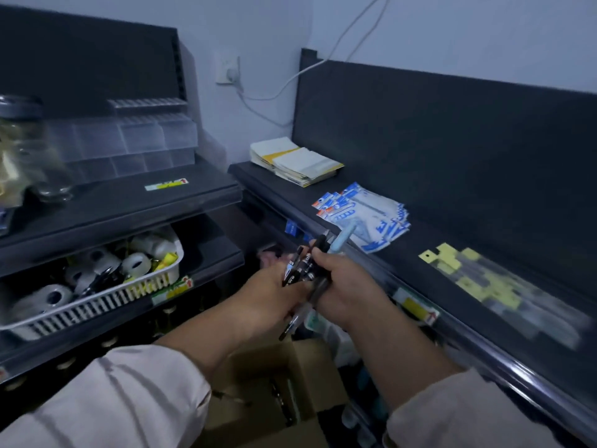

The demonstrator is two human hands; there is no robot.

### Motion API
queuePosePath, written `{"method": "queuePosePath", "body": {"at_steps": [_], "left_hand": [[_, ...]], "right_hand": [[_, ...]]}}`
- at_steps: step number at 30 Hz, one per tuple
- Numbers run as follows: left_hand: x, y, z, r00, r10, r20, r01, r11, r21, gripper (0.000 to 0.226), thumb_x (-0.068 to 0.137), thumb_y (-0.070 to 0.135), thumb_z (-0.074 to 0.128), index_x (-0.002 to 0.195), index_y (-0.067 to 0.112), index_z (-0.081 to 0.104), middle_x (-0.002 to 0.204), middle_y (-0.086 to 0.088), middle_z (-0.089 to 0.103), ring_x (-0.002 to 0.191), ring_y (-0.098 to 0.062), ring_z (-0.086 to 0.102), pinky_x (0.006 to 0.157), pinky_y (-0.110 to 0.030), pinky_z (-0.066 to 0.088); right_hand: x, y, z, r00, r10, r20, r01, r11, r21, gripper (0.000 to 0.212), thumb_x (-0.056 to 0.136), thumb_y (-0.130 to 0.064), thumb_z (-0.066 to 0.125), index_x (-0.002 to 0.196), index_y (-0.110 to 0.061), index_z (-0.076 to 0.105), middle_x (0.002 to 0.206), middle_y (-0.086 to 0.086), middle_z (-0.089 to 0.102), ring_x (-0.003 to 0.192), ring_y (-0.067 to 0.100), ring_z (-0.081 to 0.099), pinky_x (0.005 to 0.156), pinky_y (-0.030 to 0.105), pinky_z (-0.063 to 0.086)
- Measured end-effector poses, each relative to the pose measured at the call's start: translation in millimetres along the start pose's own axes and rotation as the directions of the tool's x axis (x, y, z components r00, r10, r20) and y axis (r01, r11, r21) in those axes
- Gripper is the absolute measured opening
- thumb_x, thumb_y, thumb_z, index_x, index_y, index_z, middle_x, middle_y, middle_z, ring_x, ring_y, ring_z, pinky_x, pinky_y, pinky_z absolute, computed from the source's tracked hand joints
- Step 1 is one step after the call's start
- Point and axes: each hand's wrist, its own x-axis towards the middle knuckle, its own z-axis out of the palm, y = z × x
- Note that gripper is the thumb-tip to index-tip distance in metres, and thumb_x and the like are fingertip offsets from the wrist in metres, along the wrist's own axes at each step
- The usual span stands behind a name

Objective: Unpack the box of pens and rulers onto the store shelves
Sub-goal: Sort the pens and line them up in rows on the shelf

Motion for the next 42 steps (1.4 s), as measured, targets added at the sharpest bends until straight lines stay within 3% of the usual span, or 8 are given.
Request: {"method": "queuePosePath", "body": {"at_steps": [3,5,8,16,26,32,38,42], "left_hand": [[-12.7,5.8,6.2,0.997,0.064,0.039,-0.069,0.991,0.116,0.014,0.088,0.029,0.055,0.077,0.021,0.055,0.074,-0.002,0.054,0.079,-0.015,0.048,0.088,-0.043,0.041],[-21.2,10.1,14.7,0.991,0.112,0.072,-0.121,0.985,0.122,0.011,0.088,0.031,0.056,0.085,0.021,0.059,0.073,0.002,0.058,0.072,-0.008,0.052,0.088,-0.034,0.045],[-33.1,20.7,29.4,0.981,0.162,0.105,-0.172,0.981,0.091,0.011,0.091,0.015,0.058,0.083,0.022,0.056,0.066,0.009,0.052,0.060,0.007,0.052,0.061,-0.005,0.041],[-62.1,73.2,98.5,0.940,0.178,0.291,-0.197,0.980,0.039,0.017,0.094,0.028,0.054,0.085,0.016,0.061,0.060,-0.001,0.060,0.036,-0.004,0.050,0.036,-0.015,0.036],[-138.3,138.1,248.5,0.811,0.207,0.547,-0.292,0.954,0.072,0.020,0.093,0.036,0.052,0.085,0.020,0.060,0.072,-0.009,0.068,0.045,-0.014,0.054,0.048,-0.022,0.042],[-207.3,174.2,354.0,0.745,0.268,0.611,-0.383,0.921,0.063,0.026,0.090,0.029,0.058,0.068,0.017,0.052,0.056,0.000,0.052,0.045,-0.012,0.046,0.044,-0.018,0.037],[-257.1,200.8,444.0,0.710,0.282,0.645,-0.387,0.922,0.023,0.020,0.091,0.024,0.058,0.074,0.013,0.054,0.056,-0.002,0.055,0.041,-0.013,0.047,0.042,-0.021,0.040],[-282.3,219.9,483.2,0.674,0.271,0.688,-0.328,0.943,-0.050,0.019,0.094,0.022,0.055,0.077,0.013,0.054,0.053,-0.001,0.059,0.032,-0.009,0.043,0.035,-0.014,0.032]], "right_hand": [[-34.3,-1.0,1.0,0.999,-0.023,-0.049,0.027,0.996,0.083,0.030,0.100,-0.010,0.042,0.076,-0.002,0.059,0.071,0.016,0.067,0.068,0.027,0.064,0.068,0.042,0.051],[-55.2,-0.7,-1.6,0.995,-0.032,-0.095,0.045,0.989,0.138,0.028,0.100,-0.014,0.045,0.078,-0.003,0.059,0.082,0.016,0.065,0.072,0.028,0.063,0.070,0.042,0.051],[-81.7,-1.8,-11.7,0.979,-0.074,-0.190,0.117,0.968,0.222,0.027,0.099,-0.024,0.047,0.081,-0.006,0.057,0.081,0.014,0.064,0.079,0.029,0.062,0.065,0.041,0.052],[-170.6,-36.0,-57.0,0.908,-0.235,-0.347,0.358,0.867,0.347,0.051,0.100,-0.045,0.037,0.088,-0.001,0.058,0.068,0.013,0.066,0.075,0.029,0.060,0.064,0.044,0.048],[-341.1,-69.6,-178.7,0.797,-0.290,-0.529,0.521,0.773,0.361,0.036,0.100,-0.026,0.042,0.086,0.003,0.059,0.085,0.019,0.065,0.085,0.030,0.060,0.101,0.050,0.043],[-449.3,-79.9,-260.5,0.713,-0.277,-0.644,0.555,0.784,0.278,0.028,0.100,-0.023,0.040,0.093,-0.003,0.059,0.090,0.019,0.067,0.073,0.032,0.067,0.061,0.051,0.058],[-544.6,-81.9,-324.5,0.612,-0.279,-0.740,0.618,0.752,0.227,0.027,0.102,-0.027,0.041,0.086,-0.014,0.058,0.072,0.010,0.064,0.063,0.027,0.068,0.065,0.044,0.058],[-597.0,-84.0,-356.9,0.531,-0.275,-0.801,0.630,0.761,0.156,0.021,0.103,-0.028,0.040,0.091,-0.021,0.056,0.089,0.007,0.063,0.078,0.020,0.058,0.070,0.032,0.046]]}}
